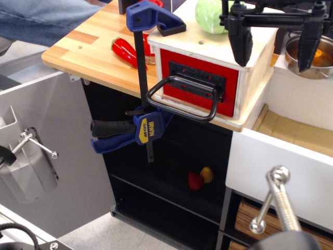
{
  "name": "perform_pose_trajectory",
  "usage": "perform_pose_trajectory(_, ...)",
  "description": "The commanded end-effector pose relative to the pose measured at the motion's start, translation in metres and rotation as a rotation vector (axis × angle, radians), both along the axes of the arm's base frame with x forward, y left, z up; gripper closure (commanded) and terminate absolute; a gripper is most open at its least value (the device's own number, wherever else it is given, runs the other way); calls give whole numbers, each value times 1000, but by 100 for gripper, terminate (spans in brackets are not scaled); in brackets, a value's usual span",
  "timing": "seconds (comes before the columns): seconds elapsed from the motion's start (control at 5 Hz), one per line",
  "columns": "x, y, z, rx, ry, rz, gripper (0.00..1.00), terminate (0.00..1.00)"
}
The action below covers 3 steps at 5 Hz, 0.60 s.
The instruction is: Open drawer of box
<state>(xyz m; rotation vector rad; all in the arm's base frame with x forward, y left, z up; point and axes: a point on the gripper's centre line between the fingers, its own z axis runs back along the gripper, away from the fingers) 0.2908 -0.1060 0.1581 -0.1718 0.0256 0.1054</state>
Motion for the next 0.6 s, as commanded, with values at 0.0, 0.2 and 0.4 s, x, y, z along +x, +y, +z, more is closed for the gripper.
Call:
perform_pose_trajectory(0.0, 0, 0, 0, 0, 0, 0, 0, 0)
perform_pose_trajectory(0.2, 1, 24, -9, -1, -50, -38, 0, 0)
perform_pose_trajectory(0.4, 0, 47, -20, 9, -88, -67, 0, 0)
